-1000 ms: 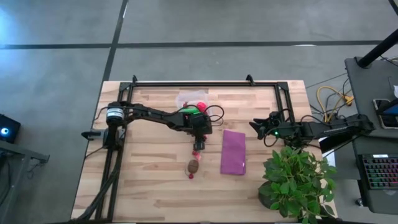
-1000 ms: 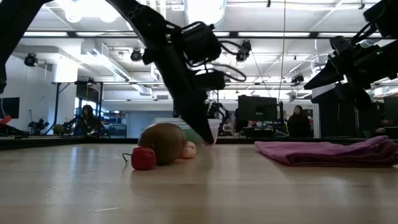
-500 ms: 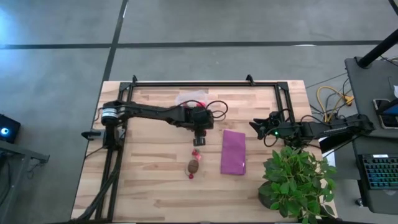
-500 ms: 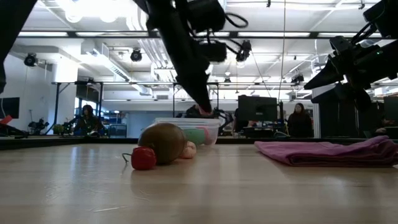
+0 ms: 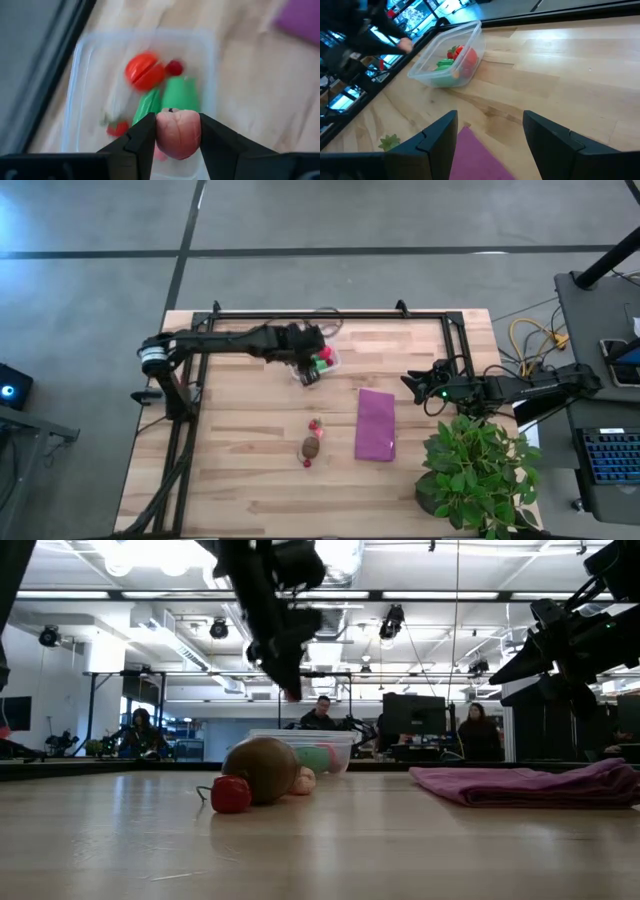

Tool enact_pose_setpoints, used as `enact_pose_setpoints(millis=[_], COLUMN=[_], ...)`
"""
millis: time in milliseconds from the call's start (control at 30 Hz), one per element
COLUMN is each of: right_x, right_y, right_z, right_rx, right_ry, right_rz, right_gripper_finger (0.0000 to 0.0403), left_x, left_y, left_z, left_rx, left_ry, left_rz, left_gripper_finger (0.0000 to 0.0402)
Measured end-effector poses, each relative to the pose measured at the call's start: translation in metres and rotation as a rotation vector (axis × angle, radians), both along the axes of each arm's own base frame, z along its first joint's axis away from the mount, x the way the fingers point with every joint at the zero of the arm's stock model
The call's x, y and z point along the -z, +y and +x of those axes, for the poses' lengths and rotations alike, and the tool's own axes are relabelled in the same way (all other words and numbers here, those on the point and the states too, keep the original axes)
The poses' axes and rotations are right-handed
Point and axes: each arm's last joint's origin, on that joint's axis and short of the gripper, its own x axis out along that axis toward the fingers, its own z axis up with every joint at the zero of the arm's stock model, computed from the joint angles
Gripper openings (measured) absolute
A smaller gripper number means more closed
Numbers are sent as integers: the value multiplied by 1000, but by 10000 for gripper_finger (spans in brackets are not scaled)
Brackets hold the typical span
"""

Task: Pick and placing Produce into tupperware
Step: Put the top pink peach into the white bin, then put the red strawberry into the white bin

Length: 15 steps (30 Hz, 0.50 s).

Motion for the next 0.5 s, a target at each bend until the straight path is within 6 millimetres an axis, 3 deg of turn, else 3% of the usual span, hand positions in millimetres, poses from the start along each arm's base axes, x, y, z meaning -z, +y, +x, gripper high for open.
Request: enact_pose_setpoints(millis=[133, 300, 500], right_x=[0, 0, 0], right_y=[0, 0, 0], right_z=[0, 0, 0], right_rx=[0, 0, 2], right_ry=[0, -1, -3], right_rz=[0, 0, 4], right_gripper_finger=[216, 216, 216], left_x=[14, 19, 19], left_y=[24, 36, 43], left_z=[-9, -11, -13], left_rx=[-130, -201, -245], left_ry=[-12, -20, -18], left_rz=[-143, -151, -119], left_gripper_finger=[121, 129, 199])
